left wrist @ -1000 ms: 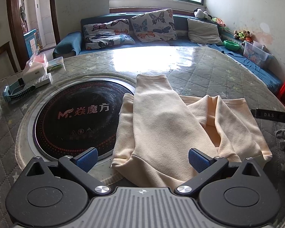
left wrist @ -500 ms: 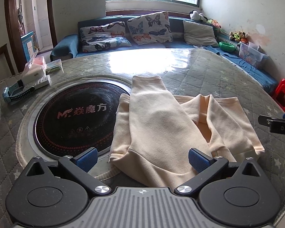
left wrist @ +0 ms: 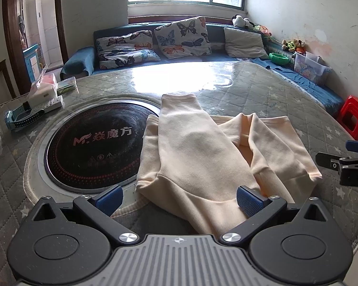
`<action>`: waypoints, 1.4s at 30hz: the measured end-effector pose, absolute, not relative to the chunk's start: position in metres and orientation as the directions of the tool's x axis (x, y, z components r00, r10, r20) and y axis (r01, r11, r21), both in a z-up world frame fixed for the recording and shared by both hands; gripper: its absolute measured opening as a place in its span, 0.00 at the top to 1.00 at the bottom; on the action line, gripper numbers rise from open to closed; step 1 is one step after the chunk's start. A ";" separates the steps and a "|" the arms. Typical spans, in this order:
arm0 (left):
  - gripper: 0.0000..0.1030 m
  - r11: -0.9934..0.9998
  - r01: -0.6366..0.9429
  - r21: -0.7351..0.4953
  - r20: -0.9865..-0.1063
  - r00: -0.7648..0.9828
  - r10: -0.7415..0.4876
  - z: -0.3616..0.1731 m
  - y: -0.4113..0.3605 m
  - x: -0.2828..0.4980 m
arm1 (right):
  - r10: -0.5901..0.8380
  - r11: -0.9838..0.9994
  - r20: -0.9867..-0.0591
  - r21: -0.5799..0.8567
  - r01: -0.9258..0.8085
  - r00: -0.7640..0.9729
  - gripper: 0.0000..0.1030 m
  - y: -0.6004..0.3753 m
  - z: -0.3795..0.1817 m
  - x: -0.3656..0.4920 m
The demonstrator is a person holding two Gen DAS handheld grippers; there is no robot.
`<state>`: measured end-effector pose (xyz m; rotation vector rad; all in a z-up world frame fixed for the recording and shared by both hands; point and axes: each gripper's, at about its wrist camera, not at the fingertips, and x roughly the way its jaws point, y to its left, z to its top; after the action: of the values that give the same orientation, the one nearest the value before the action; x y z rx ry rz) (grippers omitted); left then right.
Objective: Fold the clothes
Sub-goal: 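Move both grippers toward the crumpled cream sweatshirt on the table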
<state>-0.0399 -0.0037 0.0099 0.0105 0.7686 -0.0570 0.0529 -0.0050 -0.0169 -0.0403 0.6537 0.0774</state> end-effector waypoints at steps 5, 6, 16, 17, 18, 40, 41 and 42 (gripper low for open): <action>0.00 0.998 0.067 -0.003 -0.690 0.722 -0.050 0.010 -0.006 -0.049 | 0.107 0.989 -0.610 -0.018 -0.149 0.785 0.06 0.004 -0.015 0.040; 0.00 0.998 0.069 -0.002 -0.689 0.723 -0.051 0.010 -0.006 -0.051 | 0.116 0.987 -0.611 -0.017 -0.160 0.783 0.08 0.005 -0.015 0.038; 0.04 0.997 0.082 0.008 -0.686 0.726 -0.054 0.009 -0.008 -0.067 | 0.179 0.971 -0.616 -0.012 -0.237 0.767 0.15 0.015 -0.013 0.016; 0.04 0.996 0.085 0.009 -0.686 0.726 -0.055 0.009 -0.008 -0.069 | 0.182 0.970 -0.616 -0.013 -0.241 0.766 0.15 0.016 -0.013 0.015; 0.04 0.996 0.087 0.010 -0.686 0.726 -0.056 0.008 -0.008 -0.070 | 0.186 0.969 -0.616 -0.015 -0.247 0.765 0.15 0.016 -0.013 0.013; 0.07 0.994 0.107 0.023 -0.694 0.717 -0.061 0.004 -0.015 -0.086 | 0.257 0.937 -0.607 -0.035 -0.348 0.752 0.18 0.039 -0.011 0.001; 0.07 0.994 0.106 0.026 -0.695 0.716 -0.059 0.004 -0.015 -0.085 | 0.259 0.936 -0.607 -0.035 -0.351 0.751 0.18 0.039 -0.011 0.002; 0.07 0.994 0.106 0.026 -0.696 0.716 -0.058 0.005 -0.015 -0.085 | 0.260 0.935 -0.608 -0.035 -0.353 0.750 0.18 0.040 -0.011 0.003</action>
<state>-0.0847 -0.0148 0.0046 0.0659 0.7676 -0.0909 0.0029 0.0397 -0.0110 -0.1515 0.6400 0.3360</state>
